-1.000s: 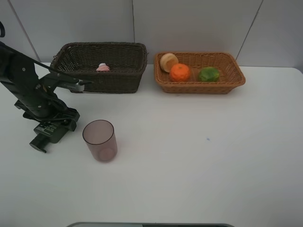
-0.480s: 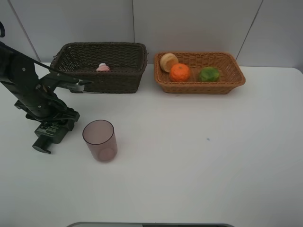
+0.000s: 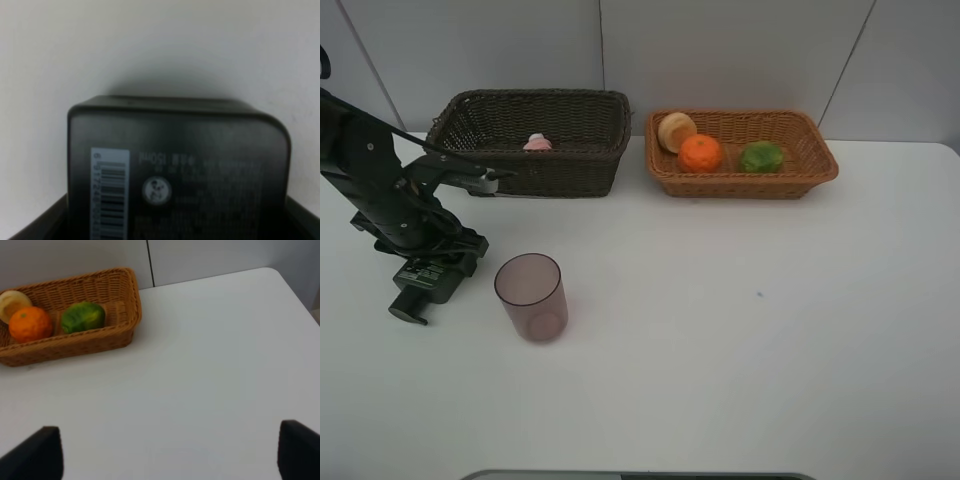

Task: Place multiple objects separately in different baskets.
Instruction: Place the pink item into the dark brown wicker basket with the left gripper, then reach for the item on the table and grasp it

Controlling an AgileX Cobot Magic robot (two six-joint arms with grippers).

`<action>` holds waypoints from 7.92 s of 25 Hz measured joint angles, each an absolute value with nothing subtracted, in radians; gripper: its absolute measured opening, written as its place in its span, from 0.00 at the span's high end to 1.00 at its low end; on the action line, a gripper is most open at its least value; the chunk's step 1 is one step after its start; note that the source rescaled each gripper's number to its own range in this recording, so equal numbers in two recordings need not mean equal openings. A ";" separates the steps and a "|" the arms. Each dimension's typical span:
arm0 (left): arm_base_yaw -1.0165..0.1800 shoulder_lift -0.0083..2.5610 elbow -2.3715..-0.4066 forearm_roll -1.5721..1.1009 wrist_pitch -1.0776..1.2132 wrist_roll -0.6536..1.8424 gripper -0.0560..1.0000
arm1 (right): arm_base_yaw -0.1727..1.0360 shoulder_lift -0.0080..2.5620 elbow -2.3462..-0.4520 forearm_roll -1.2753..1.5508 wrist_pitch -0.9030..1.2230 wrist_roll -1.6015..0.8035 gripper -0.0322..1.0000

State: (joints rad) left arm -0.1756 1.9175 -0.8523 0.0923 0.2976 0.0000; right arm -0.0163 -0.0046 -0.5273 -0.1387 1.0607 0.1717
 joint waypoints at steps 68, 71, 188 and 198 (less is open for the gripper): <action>-0.327 2.255 -1.748 0.219 0.510 0.793 0.18 | -0.016 -0.007 -0.527 -0.139 1.061 0.172 0.12; -0.327 2.256 -1.748 0.216 0.509 0.793 0.18 | -0.016 -0.007 -0.527 -0.139 1.061 0.172 0.12; -0.547 1.816 -0.916 0.033 0.535 -0.077 0.10 | -0.016 -0.007 -0.527 -0.139 1.061 0.172 0.12; -0.547 1.814 -0.916 0.023 0.529 -0.077 0.95 | -0.016 -0.007 -0.527 -0.139 1.061 0.172 0.12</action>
State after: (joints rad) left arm -0.5467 1.8141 -0.9160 0.0232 0.5290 -0.0774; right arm -0.0163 -0.0074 -0.5273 -0.1394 1.0607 0.1717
